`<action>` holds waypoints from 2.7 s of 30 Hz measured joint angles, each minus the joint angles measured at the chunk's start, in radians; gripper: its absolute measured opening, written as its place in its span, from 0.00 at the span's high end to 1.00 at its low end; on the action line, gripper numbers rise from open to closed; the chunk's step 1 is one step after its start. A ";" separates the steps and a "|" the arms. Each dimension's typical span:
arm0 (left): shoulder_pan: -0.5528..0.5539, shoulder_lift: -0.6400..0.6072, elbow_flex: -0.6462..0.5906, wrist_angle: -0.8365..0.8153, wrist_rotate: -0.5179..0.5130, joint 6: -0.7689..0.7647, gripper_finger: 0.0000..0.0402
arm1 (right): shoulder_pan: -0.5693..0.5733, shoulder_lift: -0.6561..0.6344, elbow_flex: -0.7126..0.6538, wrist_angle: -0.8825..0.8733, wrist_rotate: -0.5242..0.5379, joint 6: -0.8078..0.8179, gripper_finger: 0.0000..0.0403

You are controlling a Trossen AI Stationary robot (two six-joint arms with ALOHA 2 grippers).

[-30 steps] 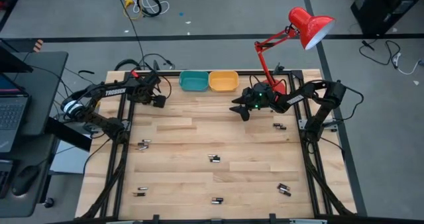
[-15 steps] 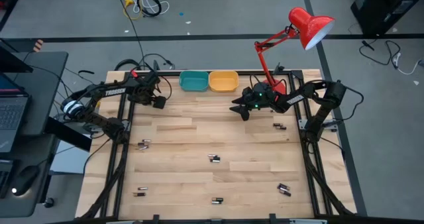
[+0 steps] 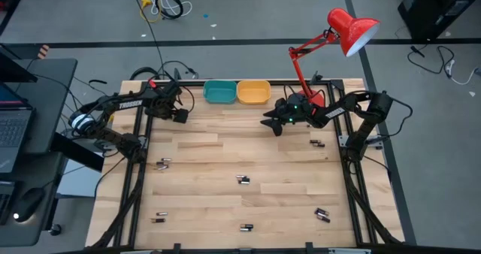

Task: Sort batteries
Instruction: Put the black battery into the blue bin, then put the white battery into the yellow bin

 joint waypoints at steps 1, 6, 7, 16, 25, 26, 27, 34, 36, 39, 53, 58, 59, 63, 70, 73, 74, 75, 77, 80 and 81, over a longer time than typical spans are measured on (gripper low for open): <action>0.000 -0.001 0.000 0.000 -0.001 0.000 0.35 | 0.000 0.000 0.000 0.000 0.000 0.006 0.39; -0.010 -0.015 0.030 -0.029 0.006 0.023 0.36 | 0.000 0.000 0.000 0.000 -0.001 0.025 0.40; -0.016 -0.018 0.042 -0.044 0.020 0.029 0.36 | 0.000 0.000 0.000 0.000 -0.001 0.025 0.40; -0.093 -0.022 0.173 -0.046 0.037 0.055 0.36 | 0.000 0.000 0.000 0.001 -0.001 0.041 0.41; -0.110 -0.016 0.285 0.191 0.030 0.086 0.36 | 0.005 0.000 0.000 0.000 0.000 0.051 0.41; -0.110 -0.013 0.296 0.214 0.028 0.099 0.36 | 0.008 0.000 0.000 0.000 0.000 0.052 0.41; -0.110 -0.007 0.308 0.233 0.029 0.106 0.36 | 0.010 0.000 0.000 0.000 0.000 0.051 0.41; -0.128 0.111 0.401 0.298 0.040 0.162 0.36 | 0.024 0.000 0.000 0.000 0.006 0.052 0.42; -0.139 0.164 0.433 0.296 0.041 0.186 0.36 | 0.028 0.000 0.000 0.000 0.026 0.062 0.42; -0.156 0.234 0.480 0.287 0.045 0.214 0.36 | 0.032 0.000 0.000 0.000 0.035 0.078 0.41; -0.182 0.346 0.552 0.272 0.045 0.378 0.29 | 0.051 0.000 0.000 0.000 0.048 0.105 0.42; -0.182 0.343 0.552 0.225 0.044 0.431 0.29 | 0.051 0.000 0.000 0.000 0.053 0.107 0.41; -0.182 0.343 0.552 0.205 0.044 0.436 0.29 | 0.051 0.000 0.000 0.000 0.053 0.113 0.41; -0.181 0.331 0.552 0.110 0.029 0.483 0.30 | 0.053 0.000 0.000 0.000 0.054 0.123 0.41; -0.181 0.234 0.552 -0.113 -0.073 0.671 0.31 | 0.056 0.000 0.000 0.000 0.054 0.120 0.41; -0.180 0.204 0.554 -0.251 -0.074 0.692 0.31 | 0.057 0.000 0.000 0.000 0.055 0.109 0.41; -0.179 0.204 0.553 -0.295 -0.075 0.702 0.31 | 0.057 0.000 0.000 0.000 0.055 0.104 0.41; -0.177 0.207 0.550 -0.329 -0.079 0.707 0.31 | 0.057 0.000 0.000 0.001 0.055 0.098 0.41; -0.173 0.214 0.534 -0.348 -0.085 0.729 0.31 | 0.057 0.000 0.000 0.003 0.055 0.091 0.41; -0.166 0.236 0.487 -0.365 -0.100 0.732 0.31 | 0.058 0.000 0.000 0.016 0.056 0.076 0.41; -0.166 0.245 0.474 -0.381 -0.110 0.728 0.31 | 0.058 0.000 0.000 0.016 0.056 0.074 0.41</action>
